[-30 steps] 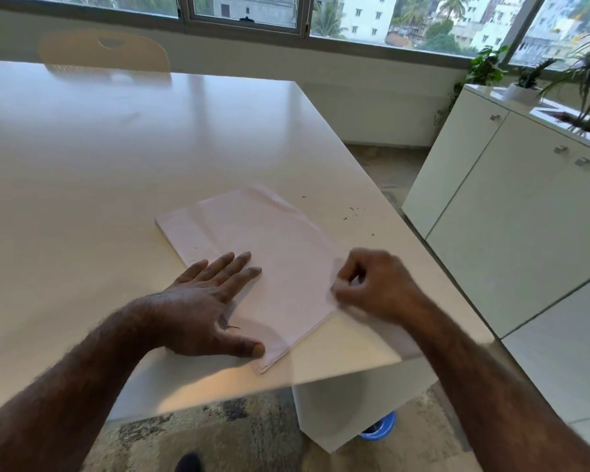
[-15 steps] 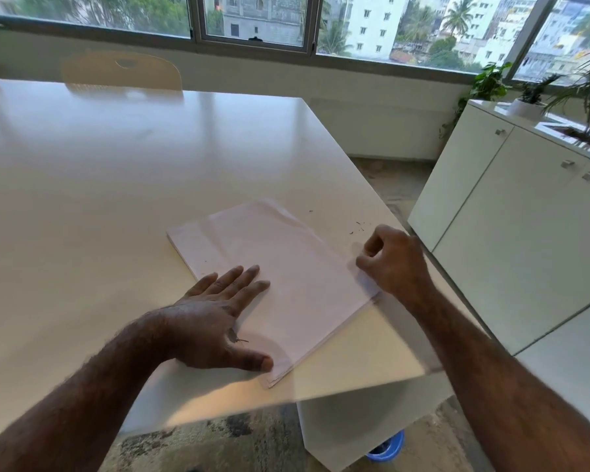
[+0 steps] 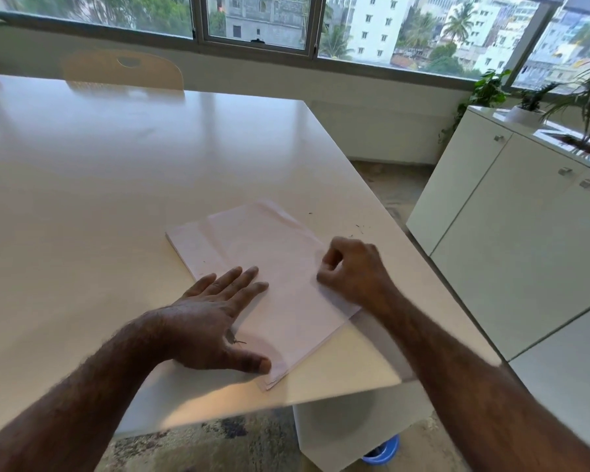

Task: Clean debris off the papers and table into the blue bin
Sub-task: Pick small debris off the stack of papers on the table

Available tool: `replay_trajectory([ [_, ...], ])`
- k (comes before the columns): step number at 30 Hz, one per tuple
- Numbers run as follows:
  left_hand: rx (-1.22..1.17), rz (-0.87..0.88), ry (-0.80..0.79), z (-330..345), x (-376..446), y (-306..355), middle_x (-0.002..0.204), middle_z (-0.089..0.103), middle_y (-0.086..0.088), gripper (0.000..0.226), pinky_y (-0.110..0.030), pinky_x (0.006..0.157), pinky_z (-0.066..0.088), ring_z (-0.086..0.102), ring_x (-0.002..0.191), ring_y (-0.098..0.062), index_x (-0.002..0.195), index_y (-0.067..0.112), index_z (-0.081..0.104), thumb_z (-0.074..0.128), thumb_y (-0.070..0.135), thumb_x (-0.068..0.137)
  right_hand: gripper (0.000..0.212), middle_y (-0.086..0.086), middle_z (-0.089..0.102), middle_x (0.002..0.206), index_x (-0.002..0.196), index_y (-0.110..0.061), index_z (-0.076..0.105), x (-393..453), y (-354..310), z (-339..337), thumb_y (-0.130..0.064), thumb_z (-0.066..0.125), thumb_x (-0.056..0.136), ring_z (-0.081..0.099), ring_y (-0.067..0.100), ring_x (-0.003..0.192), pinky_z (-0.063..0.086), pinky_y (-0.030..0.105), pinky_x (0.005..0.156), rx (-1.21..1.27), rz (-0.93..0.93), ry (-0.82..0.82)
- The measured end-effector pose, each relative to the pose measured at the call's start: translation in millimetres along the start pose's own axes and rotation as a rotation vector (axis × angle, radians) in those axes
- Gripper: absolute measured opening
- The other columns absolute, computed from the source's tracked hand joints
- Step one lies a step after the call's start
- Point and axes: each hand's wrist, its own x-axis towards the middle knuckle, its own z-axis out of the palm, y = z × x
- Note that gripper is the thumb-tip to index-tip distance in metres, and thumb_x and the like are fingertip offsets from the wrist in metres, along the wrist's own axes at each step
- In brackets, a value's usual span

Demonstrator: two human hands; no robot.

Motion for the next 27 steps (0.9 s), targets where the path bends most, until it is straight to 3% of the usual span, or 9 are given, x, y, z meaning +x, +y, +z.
replay_trajectory([
  [4, 0.002, 0.001, -0.002, 2, 0, 2, 0.149, -0.041, 0.015, 0.123, -0.037, 0.116, -0.020, -0.038, 0.137, -0.006, 0.146, 0.039, -0.025, 0.036, 0.097, 0.057, 0.010, 0.000, 0.066, 0.072, 0.072, -0.020, 0.061, 21, 25, -21, -0.021, 0.071, 0.073, 0.064, 0.022, 0.073, 0.044, 0.024, 0.064, -0.131, 0.156, 0.171],
  [6, 0.005, 0.001, 0.000, 1, 1, 4, 0.149, -0.040, 0.015, 0.121, -0.036, 0.116, -0.020, -0.037, 0.137, -0.007, 0.147, 0.038, -0.024, 0.038, 0.095, 0.060, 0.012, -0.004, 0.062, 0.072, 0.075, -0.020, 0.060, 16, 24, -26, -0.020, 0.072, 0.076, 0.061, 0.018, 0.069, 0.042, 0.024, 0.063, -0.096, 0.151, 0.240],
  [11, -0.001, -0.006, 0.000, 1, 0, 1, 0.149, -0.040, 0.015, 0.123, -0.036, 0.115, -0.020, -0.037, 0.137, -0.006, 0.147, 0.038, -0.024, 0.034, 0.098, 0.056, 0.009, -0.008, 0.064, 0.071, 0.074, -0.019, 0.064, 2, 9, -8, -0.023, 0.072, 0.072, 0.056, 0.004, 0.064, 0.038, 0.014, 0.055, 0.031, 0.058, -0.057],
  [15, 0.004, -0.002, 0.007, 3, 1, 1, 0.149, -0.040, 0.015, 0.124, -0.037, 0.117, -0.019, -0.036, 0.137, -0.007, 0.147, 0.038, -0.024, 0.033, 0.099, 0.054, 0.011, 0.002, 0.068, 0.080, 0.085, -0.015, 0.066, 20, 21, -17, -0.021, 0.071, 0.076, 0.063, 0.018, 0.075, 0.045, 0.024, 0.064, -0.229, 0.131, 0.085],
  [18, -0.025, 0.016, 0.040, 4, 0, 1, 0.150, -0.038, 0.015, 0.127, -0.037, 0.118, -0.018, -0.035, 0.138, -0.006, 0.147, 0.037, -0.024, 0.032, 0.100, 0.052, 0.016, -0.001, 0.068, 0.089, 0.098, -0.017, 0.067, 14, -2, -22, -0.023, 0.066, 0.083, 0.062, 0.016, 0.081, 0.047, 0.025, 0.072, 0.026, 0.155, 0.105],
  [20, -0.084, 0.022, 0.041, 0, -3, 2, 0.152, -0.036, 0.014, 0.138, -0.037, 0.118, -0.017, -0.033, 0.139, -0.006, 0.147, 0.032, -0.027, 0.036, 0.102, 0.045, 0.012, -0.001, 0.069, 0.089, 0.097, -0.015, 0.069, -6, -31, -20, -0.019, 0.065, 0.087, 0.064, 0.016, 0.081, 0.050, 0.025, 0.070, 0.461, 0.193, -0.080],
  [23, -0.322, 0.052, 0.014, -10, -7, -9, 0.153, -0.028, 0.012, 0.154, -0.038, 0.121, -0.008, -0.021, 0.142, -0.009, 0.146, 0.025, -0.030, 0.040, 0.103, 0.034, 0.013, 0.015, 0.067, 0.095, 0.103, -0.002, 0.064, -41, -60, -16, -0.006, 0.057, 0.093, 0.065, 0.021, 0.083, 0.056, 0.028, 0.074, 1.109, 0.319, -0.530],
  [25, -0.514, 0.118, 0.032, -16, -11, -17, 0.159, -0.020, 0.008, 0.148, -0.038, 0.123, 0.003, -0.008, 0.147, -0.010, 0.150, 0.021, -0.021, 0.037, 0.103, 0.041, 0.016, 0.024, 0.067, 0.099, 0.107, 0.005, 0.059, -55, -68, -14, -0.001, 0.049, 0.095, 0.068, 0.026, 0.086, 0.059, 0.032, 0.080, 1.361, 0.445, -0.751],
  [27, -0.769, 0.107, 0.046, -17, -14, -19, 0.161, -0.011, 0.012, 0.138, -0.035, 0.122, 0.003, -0.002, 0.147, -0.005, 0.152, 0.027, -0.006, 0.032, 0.104, 0.044, 0.018, 0.031, 0.066, 0.102, 0.109, 0.007, 0.055, -64, -71, -10, 0.003, 0.045, 0.095, 0.068, 0.034, 0.093, 0.057, 0.037, 0.086, 1.440, 0.523, -0.914],
])
